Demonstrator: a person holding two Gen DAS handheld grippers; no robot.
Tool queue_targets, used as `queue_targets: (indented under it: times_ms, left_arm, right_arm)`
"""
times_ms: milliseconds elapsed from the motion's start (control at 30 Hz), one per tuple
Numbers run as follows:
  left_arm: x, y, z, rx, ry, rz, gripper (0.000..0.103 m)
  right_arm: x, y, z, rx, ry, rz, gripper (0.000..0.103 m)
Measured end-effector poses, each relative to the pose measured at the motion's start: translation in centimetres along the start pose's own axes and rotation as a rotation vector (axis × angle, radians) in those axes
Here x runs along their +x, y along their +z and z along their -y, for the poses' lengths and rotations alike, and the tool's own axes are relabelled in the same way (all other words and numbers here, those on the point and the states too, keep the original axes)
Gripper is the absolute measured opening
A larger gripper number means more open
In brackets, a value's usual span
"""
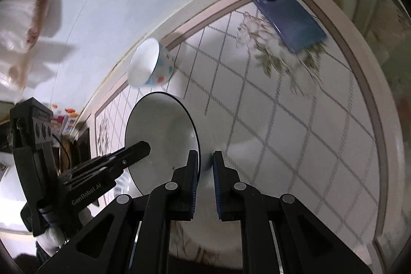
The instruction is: Organize plates and bowls
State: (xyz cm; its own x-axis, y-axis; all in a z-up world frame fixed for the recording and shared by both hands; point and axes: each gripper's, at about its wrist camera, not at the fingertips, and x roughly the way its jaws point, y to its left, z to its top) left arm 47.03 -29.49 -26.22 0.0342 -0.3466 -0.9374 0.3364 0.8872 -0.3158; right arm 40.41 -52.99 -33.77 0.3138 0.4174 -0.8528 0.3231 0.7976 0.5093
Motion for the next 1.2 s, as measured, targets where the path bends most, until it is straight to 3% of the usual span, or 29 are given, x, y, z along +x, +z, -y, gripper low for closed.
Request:
queue_targets:
  times_ms: [233,400,667,1100,1200]
  left_arm:
    - [1.8,-4.0,0.6,0.041,0.025,-0.079,0.010]
    - [2.9,-5.0,0.6,0.064,0.052,-0.100,0.010]
    - [4.3,-5.5,0.9,0.096,0.093,-0.109,0.010]
    - [5.5,-5.1,0.6,0.093,0.110,-0.164,0.011]
    - [5.9,-4.7,0.3,0.084,0.098,-0.162,0.011]
  right_arm:
    - [-0.1,-5.4,1.5,0.042,-0.015,-0.066,0.013]
    - [2.0,-7.1,2.5,0.073,-0.008,-0.110,0.013]
    - [3.9,-7.6,3.5,0.082,-0.013,-0.146,0.013]
    - [5.3,-7.4,3.5,0.106,-0.012,-0.248,0.013]
    - [5.3,-7.2,3.3,0.096,-0.021,-0.239,0.014]
